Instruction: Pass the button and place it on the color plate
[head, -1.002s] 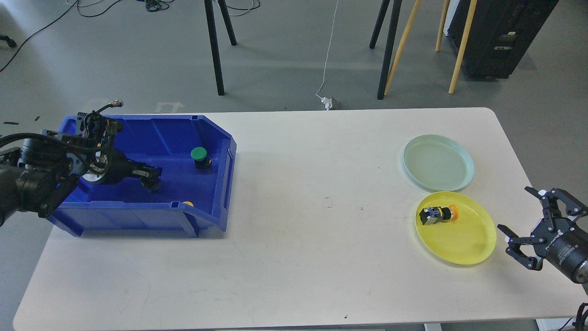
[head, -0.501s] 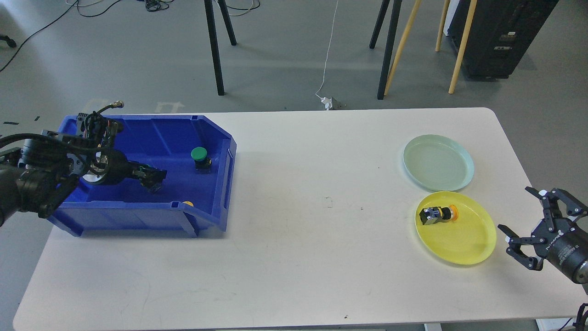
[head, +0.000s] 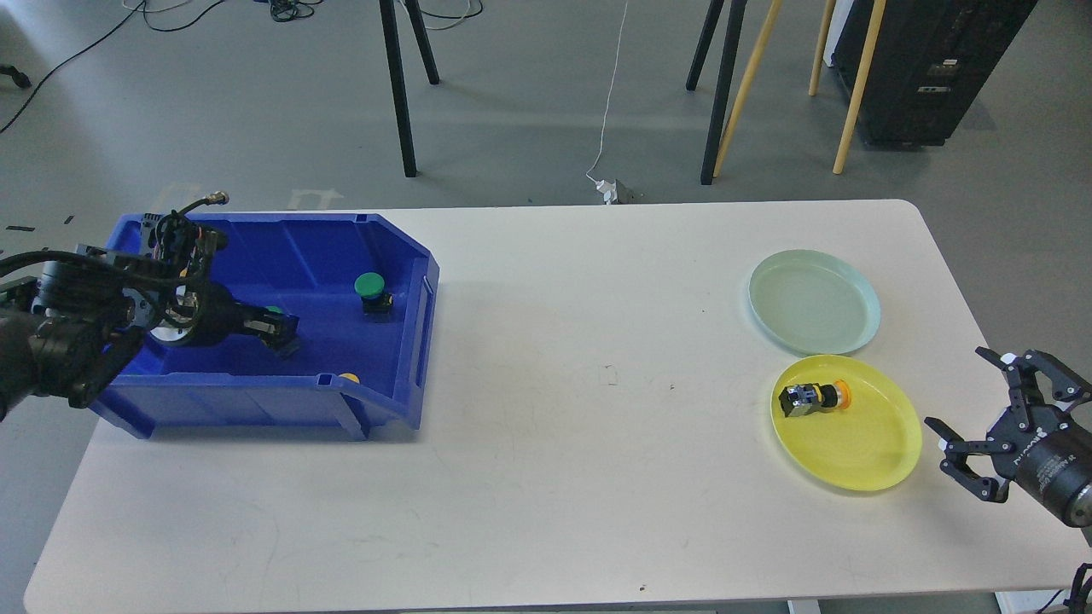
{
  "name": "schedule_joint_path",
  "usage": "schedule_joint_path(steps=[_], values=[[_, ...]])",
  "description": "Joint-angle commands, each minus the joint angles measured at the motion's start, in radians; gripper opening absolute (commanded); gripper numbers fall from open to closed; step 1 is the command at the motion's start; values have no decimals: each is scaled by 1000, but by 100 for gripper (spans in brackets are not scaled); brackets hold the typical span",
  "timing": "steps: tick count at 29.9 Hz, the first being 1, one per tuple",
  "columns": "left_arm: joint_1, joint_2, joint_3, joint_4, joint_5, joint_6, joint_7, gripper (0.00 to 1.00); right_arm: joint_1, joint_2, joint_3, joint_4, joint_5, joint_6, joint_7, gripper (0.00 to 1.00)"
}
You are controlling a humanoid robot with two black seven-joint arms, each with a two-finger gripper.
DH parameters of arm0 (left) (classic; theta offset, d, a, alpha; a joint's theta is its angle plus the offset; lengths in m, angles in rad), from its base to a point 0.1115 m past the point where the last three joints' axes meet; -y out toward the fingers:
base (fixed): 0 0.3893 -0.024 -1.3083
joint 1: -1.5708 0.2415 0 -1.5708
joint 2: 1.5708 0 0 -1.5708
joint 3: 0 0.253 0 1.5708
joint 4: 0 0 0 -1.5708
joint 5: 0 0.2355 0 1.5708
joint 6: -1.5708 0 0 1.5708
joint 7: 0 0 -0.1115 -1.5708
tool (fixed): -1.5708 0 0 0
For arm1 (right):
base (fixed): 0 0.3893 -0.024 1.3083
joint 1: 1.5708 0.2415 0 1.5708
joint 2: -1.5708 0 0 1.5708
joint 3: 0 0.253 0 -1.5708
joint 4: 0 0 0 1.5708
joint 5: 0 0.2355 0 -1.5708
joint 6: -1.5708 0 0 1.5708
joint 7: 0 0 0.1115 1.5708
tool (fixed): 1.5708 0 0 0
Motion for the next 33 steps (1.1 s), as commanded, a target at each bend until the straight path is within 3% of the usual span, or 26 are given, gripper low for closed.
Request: schedule_joint_path(steps=[1,4,10,17,22,27,30,33], values=[[-15,9,-14,-17,-4,-19,0,12,0,0,0,0,1,2,0,100],[-52,64,-19,-69,-41,-90,0,11,2,-8,6,2,1,8,0,100],[-118,186,-86,-320,-388,-90,0,11,5,-52,121,5,-4,87,0,100],[-105,146,-291,-546,-772,-90,0,10,121,-54,187,34,-96,92,0,100],[-107,-55,-322,-535,-910,-90,0,9,236,1,193,80,-275,77,2,100],[-86,-271,-316,-378,-917,-90,0,8,353,155,187,79,-566,11,2,100],[-73,-285,-331,-357,-961,-90,0,8,391,260,172,73,-781,-60,3,100],[-69,-284,-333,-357,-984,-90,0,8,429,348,123,70,-828,-92,8,100]])
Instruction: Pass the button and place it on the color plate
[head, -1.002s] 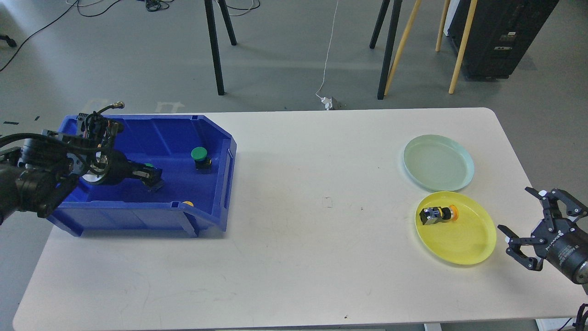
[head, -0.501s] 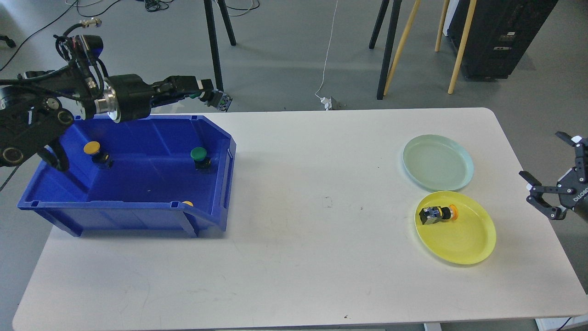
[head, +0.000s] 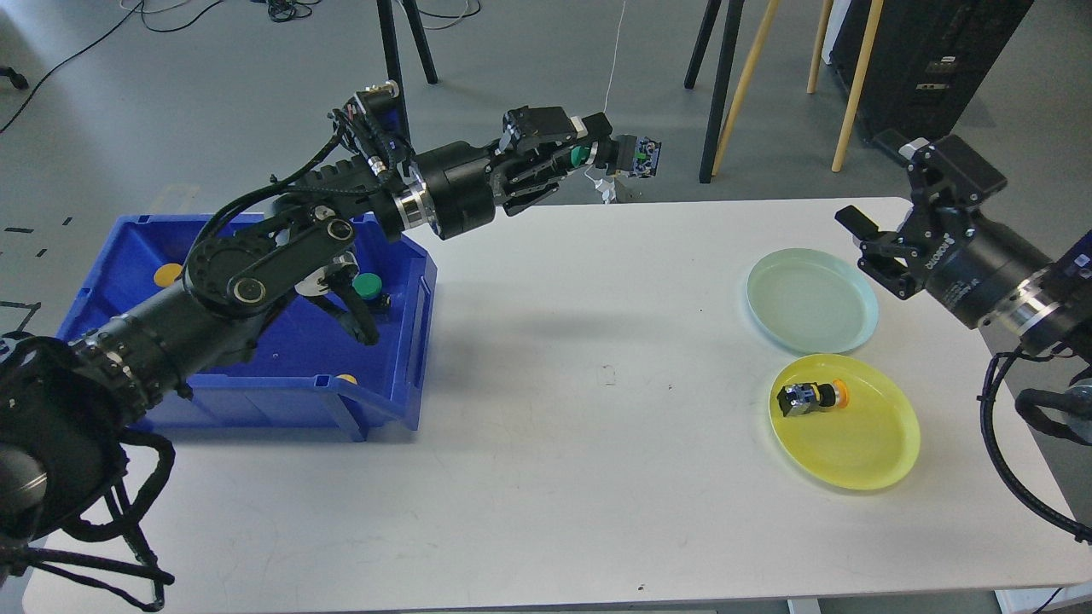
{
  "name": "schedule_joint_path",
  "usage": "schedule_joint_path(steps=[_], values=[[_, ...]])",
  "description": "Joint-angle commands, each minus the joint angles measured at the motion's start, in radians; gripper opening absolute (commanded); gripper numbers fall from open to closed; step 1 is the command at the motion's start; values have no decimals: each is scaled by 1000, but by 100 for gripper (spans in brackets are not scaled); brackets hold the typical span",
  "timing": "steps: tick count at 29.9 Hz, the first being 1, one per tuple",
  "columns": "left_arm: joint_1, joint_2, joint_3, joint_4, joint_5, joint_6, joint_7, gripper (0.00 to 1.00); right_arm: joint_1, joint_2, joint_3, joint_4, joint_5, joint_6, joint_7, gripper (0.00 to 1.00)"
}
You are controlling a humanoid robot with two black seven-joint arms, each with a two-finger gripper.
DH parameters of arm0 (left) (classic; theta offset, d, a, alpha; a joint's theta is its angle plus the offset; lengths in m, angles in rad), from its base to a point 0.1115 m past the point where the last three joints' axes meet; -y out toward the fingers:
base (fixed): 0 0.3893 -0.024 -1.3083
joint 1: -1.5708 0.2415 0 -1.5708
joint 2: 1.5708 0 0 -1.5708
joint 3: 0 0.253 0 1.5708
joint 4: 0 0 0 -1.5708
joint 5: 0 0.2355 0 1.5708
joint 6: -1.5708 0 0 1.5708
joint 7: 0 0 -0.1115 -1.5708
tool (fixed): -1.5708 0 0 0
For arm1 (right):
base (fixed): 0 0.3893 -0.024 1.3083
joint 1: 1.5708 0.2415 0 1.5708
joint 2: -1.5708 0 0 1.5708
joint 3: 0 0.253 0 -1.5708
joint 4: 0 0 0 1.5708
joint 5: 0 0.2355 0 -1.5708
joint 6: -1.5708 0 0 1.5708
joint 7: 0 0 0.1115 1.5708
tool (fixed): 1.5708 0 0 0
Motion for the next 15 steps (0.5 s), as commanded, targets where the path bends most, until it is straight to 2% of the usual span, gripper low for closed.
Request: schedule_joint_path(steps=[1,7,15], values=[[7,-2,-2,4,-21,0,0,8,54,101,-69,-5,-61,-48,8,100],[7,-5,-2,16,-21,0,0,8,135,199,-176,-46,-61,-114,21,100],[7,-6,-2,24,-21,0,0,8,220,325,-187,-145,-60,-134,35,99]])
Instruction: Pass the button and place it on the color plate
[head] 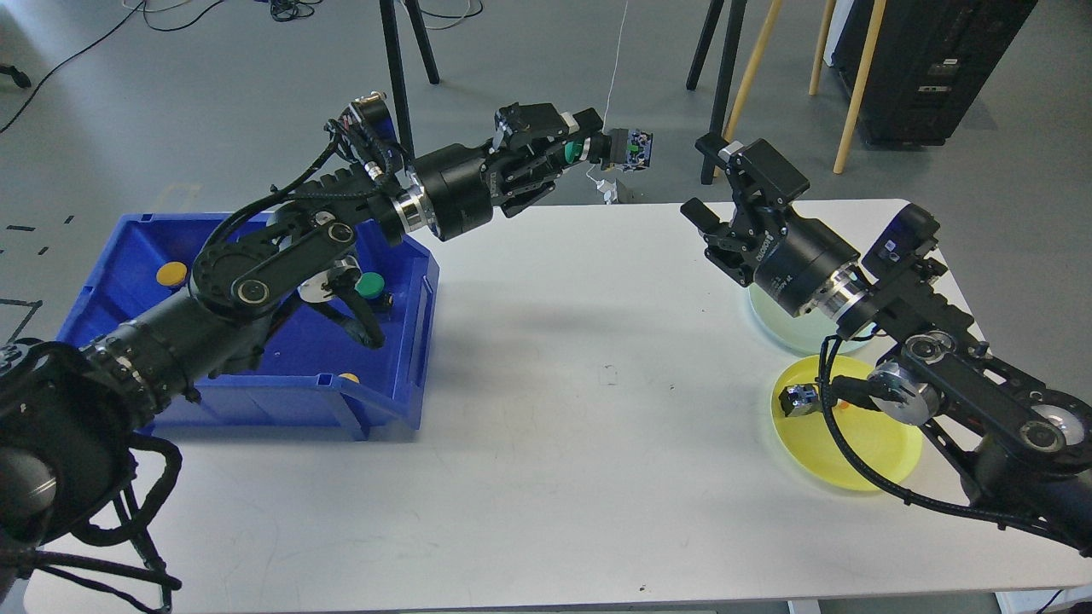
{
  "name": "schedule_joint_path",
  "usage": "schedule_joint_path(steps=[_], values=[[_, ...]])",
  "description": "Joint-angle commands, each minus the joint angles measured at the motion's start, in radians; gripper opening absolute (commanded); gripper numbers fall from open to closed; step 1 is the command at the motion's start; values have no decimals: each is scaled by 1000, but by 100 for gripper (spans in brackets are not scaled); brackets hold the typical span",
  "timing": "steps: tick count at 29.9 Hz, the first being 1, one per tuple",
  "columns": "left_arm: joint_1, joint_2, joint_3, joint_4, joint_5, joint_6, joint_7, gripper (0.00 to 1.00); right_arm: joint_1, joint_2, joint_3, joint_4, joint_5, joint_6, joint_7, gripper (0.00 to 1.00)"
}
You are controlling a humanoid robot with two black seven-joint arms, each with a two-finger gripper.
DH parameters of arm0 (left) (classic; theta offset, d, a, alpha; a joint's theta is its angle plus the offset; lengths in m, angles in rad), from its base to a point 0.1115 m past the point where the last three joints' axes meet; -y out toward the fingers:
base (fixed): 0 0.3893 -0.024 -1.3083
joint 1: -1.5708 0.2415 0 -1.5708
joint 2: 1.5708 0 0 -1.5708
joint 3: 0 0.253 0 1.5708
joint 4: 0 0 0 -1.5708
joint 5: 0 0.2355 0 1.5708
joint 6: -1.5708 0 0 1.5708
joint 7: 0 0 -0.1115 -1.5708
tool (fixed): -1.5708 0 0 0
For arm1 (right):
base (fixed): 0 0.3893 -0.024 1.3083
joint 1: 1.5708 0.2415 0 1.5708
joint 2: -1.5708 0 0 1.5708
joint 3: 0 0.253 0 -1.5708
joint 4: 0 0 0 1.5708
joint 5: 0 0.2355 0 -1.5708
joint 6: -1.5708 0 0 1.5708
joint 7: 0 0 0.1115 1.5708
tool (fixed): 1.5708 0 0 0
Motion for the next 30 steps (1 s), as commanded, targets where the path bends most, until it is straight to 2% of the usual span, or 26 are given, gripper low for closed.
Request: schedule_joint_path(steps=[1,6,13,15,20,23,27,30], values=[[0,-1,1,2,0,0,0,8,41,51,-5,-52,1,-9,3,99],[0,-1,1,3,0,0,0,8,110,88,-79,-109,1,-17,4,99],[0,-3,-1,5,0,0,0,8,124,132,-85,-138,1,-45,9,96],[0,-3,-1,5,0,0,0,8,125,139,-85,-139,-1,-57,9,92],[0,-3,-1,5,0,0,0,8,125,139,-85,-139,-1,-63,9,69],[0,-3,-1,5,0,0,0,8,122,137,-86,-138,-1,-63,9,67],[0,-3,-1,5,0,0,0,8,122,136,-86,-136,-1,-62,11,55],[0,-3,-1,9,0,0,0,8,122,137,-85,-136,-1,-63,11,53]])
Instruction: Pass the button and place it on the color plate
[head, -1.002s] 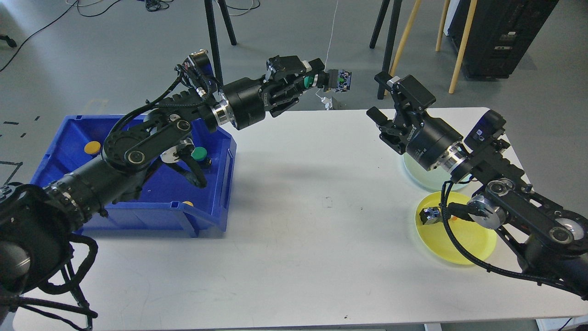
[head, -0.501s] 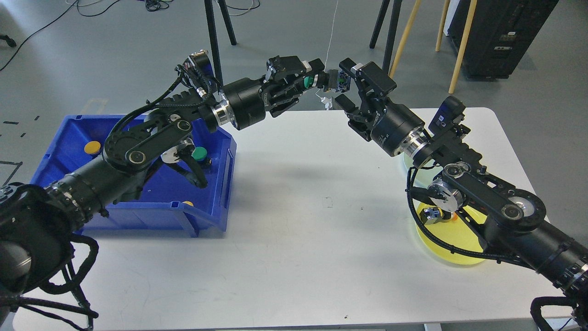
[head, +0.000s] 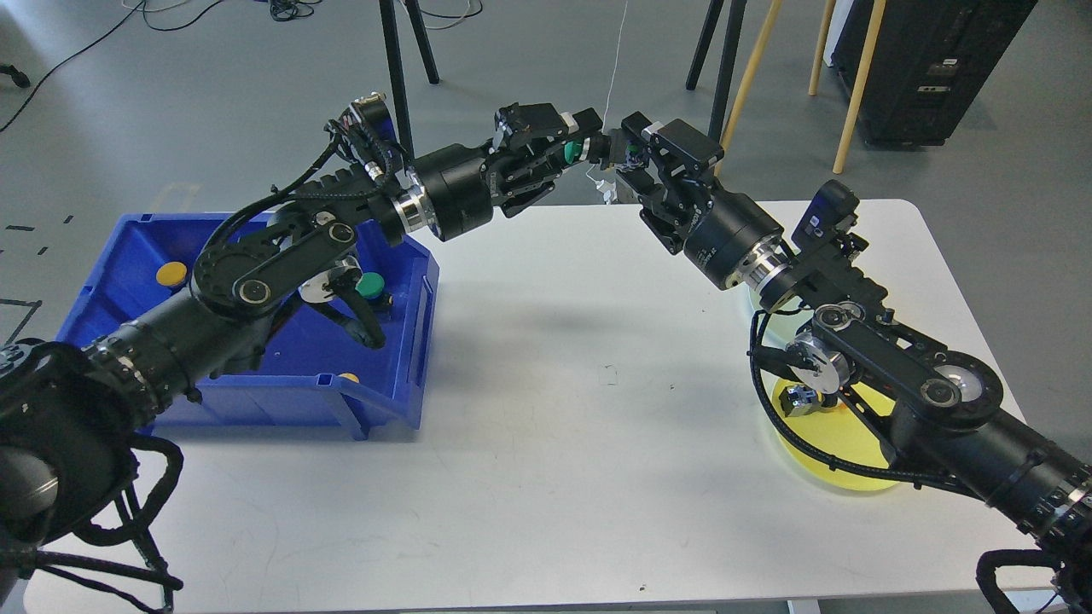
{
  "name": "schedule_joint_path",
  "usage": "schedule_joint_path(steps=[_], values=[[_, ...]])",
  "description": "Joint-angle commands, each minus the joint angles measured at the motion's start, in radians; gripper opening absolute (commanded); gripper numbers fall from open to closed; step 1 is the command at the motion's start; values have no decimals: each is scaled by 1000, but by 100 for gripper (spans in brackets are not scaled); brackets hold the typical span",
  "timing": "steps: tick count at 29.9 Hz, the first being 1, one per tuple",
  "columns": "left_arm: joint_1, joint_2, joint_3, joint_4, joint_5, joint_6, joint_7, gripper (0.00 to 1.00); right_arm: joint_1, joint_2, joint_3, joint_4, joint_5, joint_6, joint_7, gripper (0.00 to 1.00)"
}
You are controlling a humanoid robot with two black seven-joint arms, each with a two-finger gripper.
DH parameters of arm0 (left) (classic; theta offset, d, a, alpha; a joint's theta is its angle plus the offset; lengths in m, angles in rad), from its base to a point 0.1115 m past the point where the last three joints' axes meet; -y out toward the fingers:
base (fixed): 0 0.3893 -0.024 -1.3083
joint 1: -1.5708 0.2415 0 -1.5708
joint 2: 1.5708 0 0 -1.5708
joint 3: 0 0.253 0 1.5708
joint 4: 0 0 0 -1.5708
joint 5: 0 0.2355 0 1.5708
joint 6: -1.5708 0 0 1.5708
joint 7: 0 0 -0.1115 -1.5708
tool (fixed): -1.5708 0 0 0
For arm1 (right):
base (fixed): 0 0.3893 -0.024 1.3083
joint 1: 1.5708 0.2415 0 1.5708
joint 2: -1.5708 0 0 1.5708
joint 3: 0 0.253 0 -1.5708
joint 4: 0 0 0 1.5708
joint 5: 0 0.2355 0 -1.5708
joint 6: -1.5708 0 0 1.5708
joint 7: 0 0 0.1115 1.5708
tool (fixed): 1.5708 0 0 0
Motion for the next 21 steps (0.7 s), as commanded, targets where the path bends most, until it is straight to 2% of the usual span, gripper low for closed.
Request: schedule_joint_path(steps=[1,15,16,18,21], values=[[0,0,0,5,0,0,0,8,0,3,1,0,0,1,-1,52],[0,-2,0,5,0,0,0,8,-2,13,1,0,6,8,-1,34],[0,-2,0,5,0,0,0,8,-2,18,1,0,6,9,-1,31],[1,-2,0,5,-2,0,0,9,-3,21,4,0,6,1,-2,20],[1,-2,-2,5,-2,0,0,9,-5,32,12,-1,9,-2,-2,11]])
